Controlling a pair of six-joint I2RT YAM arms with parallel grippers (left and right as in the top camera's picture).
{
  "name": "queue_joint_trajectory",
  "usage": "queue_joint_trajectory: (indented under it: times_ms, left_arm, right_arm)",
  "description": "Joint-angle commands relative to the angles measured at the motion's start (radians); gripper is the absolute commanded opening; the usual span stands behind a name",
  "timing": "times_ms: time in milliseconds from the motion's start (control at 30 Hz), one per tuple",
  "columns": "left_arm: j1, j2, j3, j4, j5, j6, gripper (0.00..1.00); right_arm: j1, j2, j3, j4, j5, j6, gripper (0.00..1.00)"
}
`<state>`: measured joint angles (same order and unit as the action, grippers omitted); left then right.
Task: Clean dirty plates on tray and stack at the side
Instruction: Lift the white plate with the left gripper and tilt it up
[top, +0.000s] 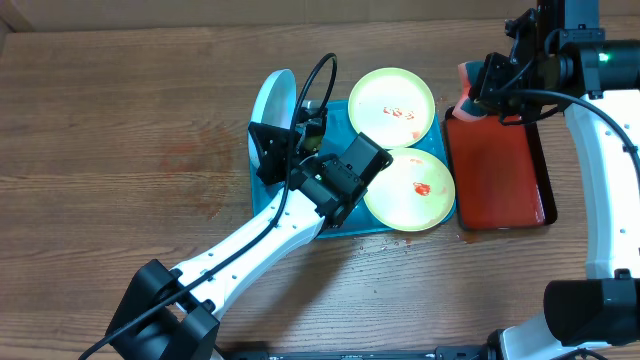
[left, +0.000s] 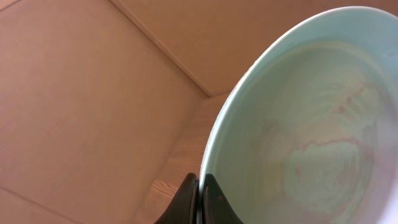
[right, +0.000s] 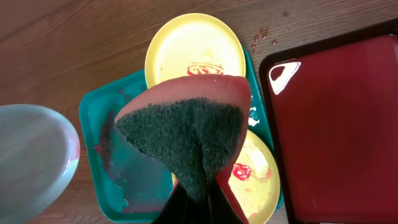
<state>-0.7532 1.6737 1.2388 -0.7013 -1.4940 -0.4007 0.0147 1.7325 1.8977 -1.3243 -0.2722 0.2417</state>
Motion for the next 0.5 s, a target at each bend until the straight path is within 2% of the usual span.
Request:
queue_joint_trajectory:
  times_ms: [0,367,467]
  left_arm:
    - [-0.007,-0.016,0.028,0.007,-0.069,-0.014,0.04]
    - [-0.007,-0.015,0.028,0.006,-0.065,-0.014,0.04]
    - [-0.006,-0.015,0.028,0.004,-0.010,-0.014,0.04]
  right_arm:
    - [0.001,-0.006,0.006,0.005,0.010,-0.007,0.04]
    - [0.001,-0.006,0.006,0.005,0.010,-0.007,0.04]
    - [0.001,-0.006,0.006,0.005,0.010,-0.007,0.04]
